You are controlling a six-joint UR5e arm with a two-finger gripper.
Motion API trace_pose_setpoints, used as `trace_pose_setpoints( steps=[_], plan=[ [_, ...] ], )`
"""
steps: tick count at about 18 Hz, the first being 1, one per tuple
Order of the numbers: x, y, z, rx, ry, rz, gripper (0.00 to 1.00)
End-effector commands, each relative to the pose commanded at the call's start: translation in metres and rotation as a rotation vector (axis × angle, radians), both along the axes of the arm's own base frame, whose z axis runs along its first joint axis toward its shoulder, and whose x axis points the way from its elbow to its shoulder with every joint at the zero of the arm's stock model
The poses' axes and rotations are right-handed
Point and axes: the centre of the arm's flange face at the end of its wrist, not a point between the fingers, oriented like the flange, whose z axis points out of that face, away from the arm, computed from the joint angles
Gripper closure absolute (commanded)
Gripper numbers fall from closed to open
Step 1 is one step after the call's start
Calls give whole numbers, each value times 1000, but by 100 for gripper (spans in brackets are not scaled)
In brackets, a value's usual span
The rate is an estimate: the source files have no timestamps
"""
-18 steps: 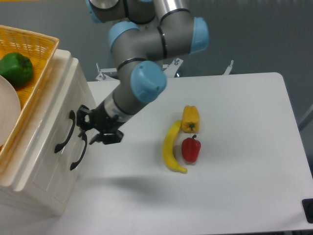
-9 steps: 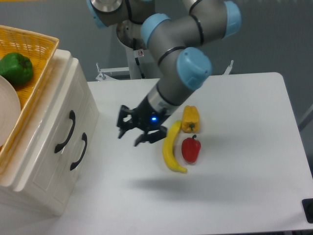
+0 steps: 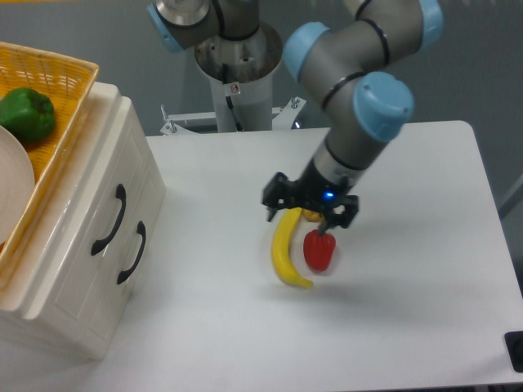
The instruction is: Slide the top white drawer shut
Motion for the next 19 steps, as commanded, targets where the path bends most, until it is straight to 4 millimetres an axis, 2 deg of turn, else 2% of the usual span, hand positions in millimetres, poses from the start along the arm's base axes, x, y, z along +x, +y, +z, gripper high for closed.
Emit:
trace_pose_setpoints(
  steps=[3, 5, 9, 13, 15, 16, 19],
  plan=[
    [-27, 3, -2, -49, 97, -124, 0],
    [-38, 4, -1, -61, 178, -253, 0],
    [-70, 1, -10, -66, 272, -382, 0],
    [-91, -1, -28, -165, 302, -536, 0],
    [-97, -1, -40, -168, 289, -548, 0],
    [-105, -7, -42, -169, 288, -539, 0],
    [-109, -6, -53, -165, 273, -555, 0]
  ],
)
